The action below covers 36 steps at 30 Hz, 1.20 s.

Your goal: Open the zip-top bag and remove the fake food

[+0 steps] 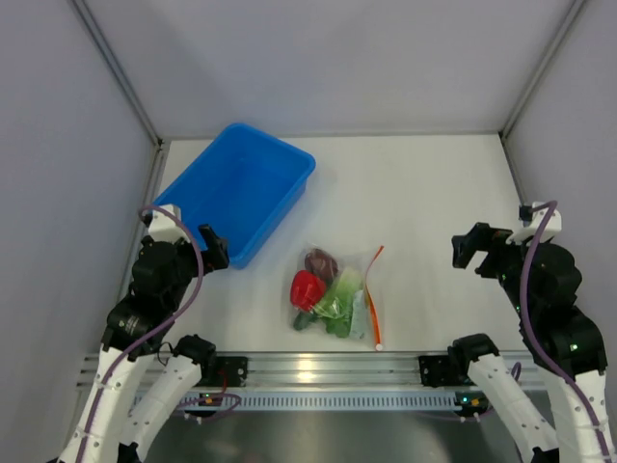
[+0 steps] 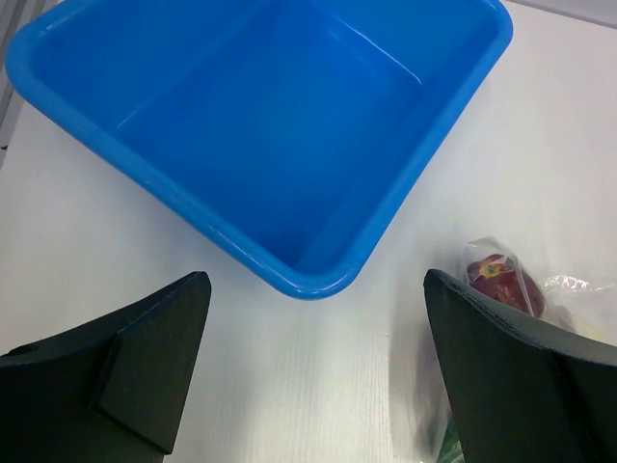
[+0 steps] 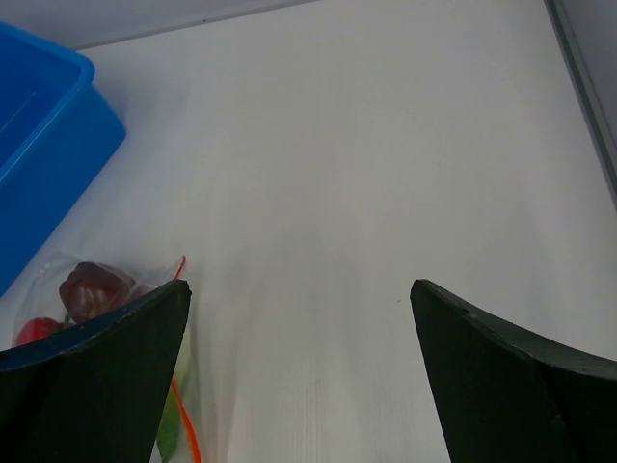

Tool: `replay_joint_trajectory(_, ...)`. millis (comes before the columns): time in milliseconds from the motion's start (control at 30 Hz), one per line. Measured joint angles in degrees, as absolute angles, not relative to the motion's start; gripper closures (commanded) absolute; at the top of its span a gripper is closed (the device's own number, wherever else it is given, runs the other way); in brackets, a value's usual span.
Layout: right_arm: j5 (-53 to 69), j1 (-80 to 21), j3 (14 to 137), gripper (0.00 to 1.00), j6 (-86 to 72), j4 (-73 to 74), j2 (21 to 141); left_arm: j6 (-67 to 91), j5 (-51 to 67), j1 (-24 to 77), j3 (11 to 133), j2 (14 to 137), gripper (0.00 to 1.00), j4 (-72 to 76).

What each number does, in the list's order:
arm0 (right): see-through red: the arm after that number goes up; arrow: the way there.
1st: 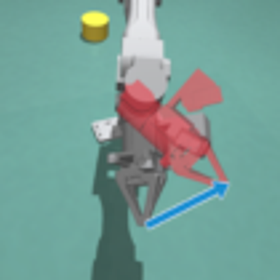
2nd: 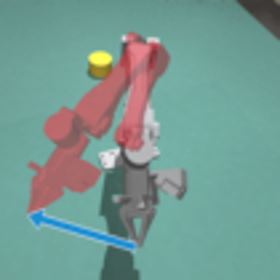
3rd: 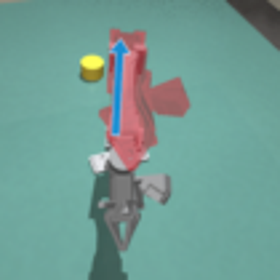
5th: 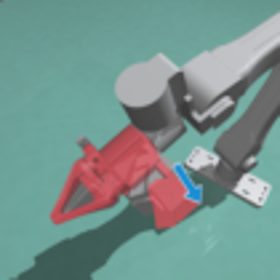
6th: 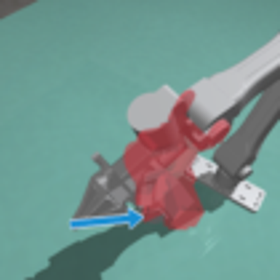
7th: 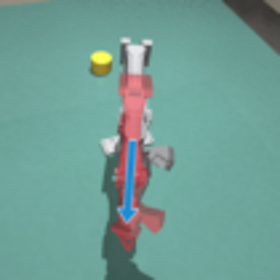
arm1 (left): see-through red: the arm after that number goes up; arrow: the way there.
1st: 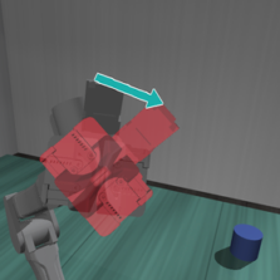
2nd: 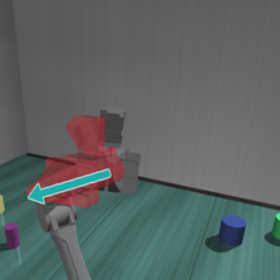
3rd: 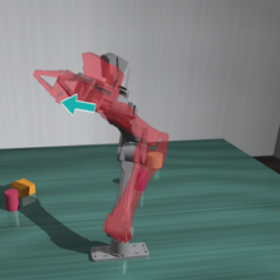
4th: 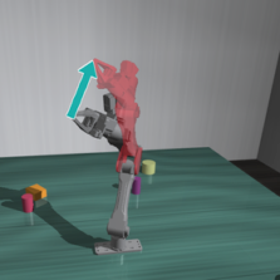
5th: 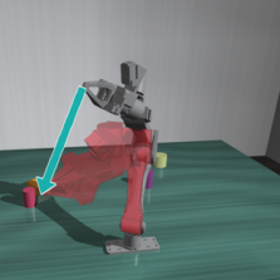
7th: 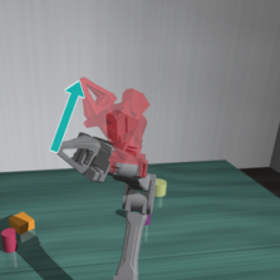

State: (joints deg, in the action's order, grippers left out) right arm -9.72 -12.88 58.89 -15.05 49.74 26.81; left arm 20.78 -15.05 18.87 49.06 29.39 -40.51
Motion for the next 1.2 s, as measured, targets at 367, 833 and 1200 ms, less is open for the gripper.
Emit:
replay_joint_trajectory(367,-1.0,-12.9,50.2,0.01,-15.1,46.3,21.0,20.8,-14.3,18.9,49.0,29.4,0.02,-40.5)
replay_joint_trajectory(833,33.5,-13.1,26.1,0.27,-24.3,25.2,27.0,20.8,-13.2,18.9,48.8,29.4,0.02,-40.3)
replay_joint_trajectory(1200,32.3,-24.4,11.2,0.46,-33.6,5.7,34.6,20.8,-12.8,18.9,48.7,29.6,0.02,-40.3)
